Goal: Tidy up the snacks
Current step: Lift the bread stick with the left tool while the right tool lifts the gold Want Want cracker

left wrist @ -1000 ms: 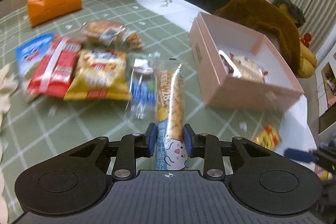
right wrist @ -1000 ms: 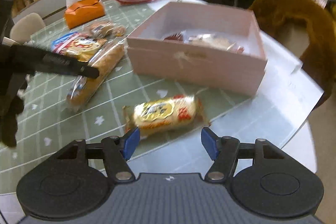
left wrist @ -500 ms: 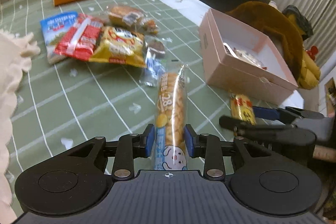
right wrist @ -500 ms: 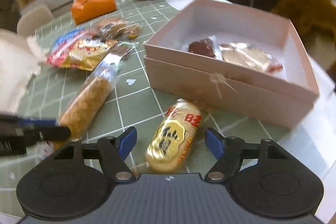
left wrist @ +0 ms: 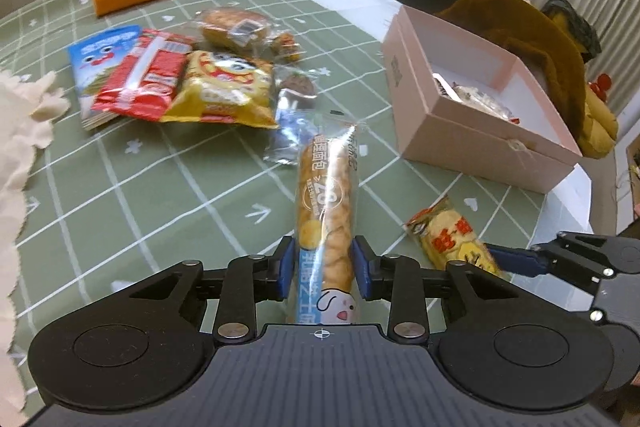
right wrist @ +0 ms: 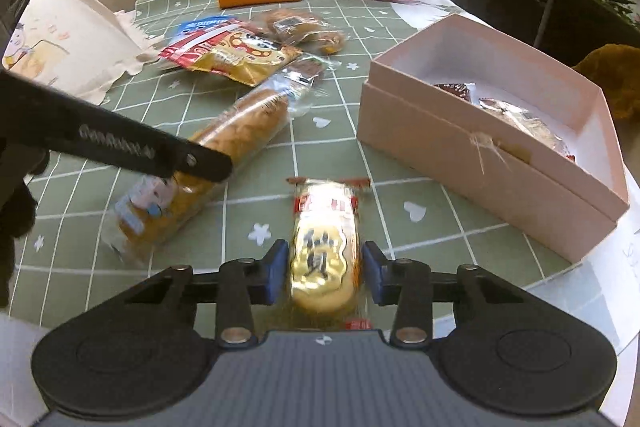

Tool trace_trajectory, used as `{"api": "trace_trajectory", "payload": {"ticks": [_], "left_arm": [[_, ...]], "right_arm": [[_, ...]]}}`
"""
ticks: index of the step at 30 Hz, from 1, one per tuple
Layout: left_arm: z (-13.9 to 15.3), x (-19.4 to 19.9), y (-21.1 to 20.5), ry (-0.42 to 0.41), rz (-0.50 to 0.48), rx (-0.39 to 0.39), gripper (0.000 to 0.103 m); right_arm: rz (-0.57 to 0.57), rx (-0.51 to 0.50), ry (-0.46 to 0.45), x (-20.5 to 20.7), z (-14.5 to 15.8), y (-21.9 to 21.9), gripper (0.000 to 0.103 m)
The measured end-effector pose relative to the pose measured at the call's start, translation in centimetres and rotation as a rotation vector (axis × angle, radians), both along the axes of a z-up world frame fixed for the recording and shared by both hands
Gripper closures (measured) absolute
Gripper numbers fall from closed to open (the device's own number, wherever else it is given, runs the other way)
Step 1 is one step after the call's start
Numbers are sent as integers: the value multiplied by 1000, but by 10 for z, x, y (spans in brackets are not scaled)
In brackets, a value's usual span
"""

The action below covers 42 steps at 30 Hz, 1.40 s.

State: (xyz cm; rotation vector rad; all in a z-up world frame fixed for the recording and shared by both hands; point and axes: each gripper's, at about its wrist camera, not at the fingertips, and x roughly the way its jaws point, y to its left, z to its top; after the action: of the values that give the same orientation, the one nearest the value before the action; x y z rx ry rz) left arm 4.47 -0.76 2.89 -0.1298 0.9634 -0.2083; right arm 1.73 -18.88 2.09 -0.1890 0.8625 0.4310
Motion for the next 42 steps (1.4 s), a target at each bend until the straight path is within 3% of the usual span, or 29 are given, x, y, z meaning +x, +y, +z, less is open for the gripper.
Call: {"api": "trace_trajectory", "payload": {"ticks": [2, 6, 14, 19, 24, 29, 32, 35, 40, 42], "left_arm": [[1, -7, 3, 8, 7, 16, 68], [1, -16, 7, 18, 11, 18, 68], [-7, -4, 6, 21, 24, 9, 64], [-5, -6, 7, 12, 28, 6, 67], [-4, -16, 15, 17, 46, 9, 67], [-5, -22, 20, 16, 64, -4, 67], [-5, -23, 20, 17, 71, -10, 67], [-4, -22, 19, 20, 64, -13, 67], [-4, -20, 15, 26, 49, -12, 67], [-4, -19, 12, 28, 38, -11, 67]], "right_arm": [[2, 3, 2, -3, 0, -4, 61], [-26, 1, 0, -6, -2, -11, 36], [-81, 17, -20, -5, -9, -14, 22], [-104, 17, 0, -2, -13, -8, 1], [-156, 1, 14, 1, -14, -3, 0], [-79, 15, 28, 10, -6, 1, 11], [-83, -2, -29, 14, 0, 7, 12], [-92, 6, -37, 25, 3, 11, 21], [-100, 25, 16, 36, 2, 11, 62], [-104, 16, 10, 32, 3, 8, 62]]}}
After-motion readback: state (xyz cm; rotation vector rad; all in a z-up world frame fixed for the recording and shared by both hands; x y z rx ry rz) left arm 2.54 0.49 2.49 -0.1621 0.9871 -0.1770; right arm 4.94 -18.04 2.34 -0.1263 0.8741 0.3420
